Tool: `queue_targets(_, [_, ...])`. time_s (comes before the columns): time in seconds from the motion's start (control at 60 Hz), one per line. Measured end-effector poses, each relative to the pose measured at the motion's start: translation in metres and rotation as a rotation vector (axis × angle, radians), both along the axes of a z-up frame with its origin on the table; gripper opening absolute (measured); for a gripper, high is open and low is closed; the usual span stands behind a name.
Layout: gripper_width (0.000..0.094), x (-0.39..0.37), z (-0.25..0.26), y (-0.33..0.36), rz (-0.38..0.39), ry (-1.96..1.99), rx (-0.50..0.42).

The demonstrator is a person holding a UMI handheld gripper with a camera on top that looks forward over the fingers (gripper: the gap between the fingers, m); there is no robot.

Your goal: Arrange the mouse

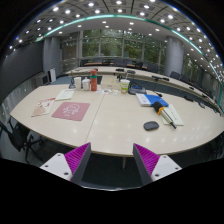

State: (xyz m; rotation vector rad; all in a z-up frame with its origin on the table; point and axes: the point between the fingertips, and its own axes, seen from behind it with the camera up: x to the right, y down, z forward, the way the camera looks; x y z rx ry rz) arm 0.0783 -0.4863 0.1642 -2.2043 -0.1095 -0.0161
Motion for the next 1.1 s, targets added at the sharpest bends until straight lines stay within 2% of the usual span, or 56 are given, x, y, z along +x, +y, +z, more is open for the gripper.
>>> queue_targets(0.217, [0.0855,0.113,-0.076,0.046,-0.117,-0.049,-0.049])
queue_targets(0.45, [0.0851,0.187,-0.133,0.149,-0.111,-0.003,-0.017])
queue_targets(0.717, [0.0849,0.207,-0.176,0.237,-0.098,0.086,-0.063])
queue_targets(1.017, [0.0848,0.202,-0.172,0.3,-0.072,0.098,-0.052])
queue_targets(1.1, [0.081,0.199,-0.174,0.314,-0.069,0.086,-0.05])
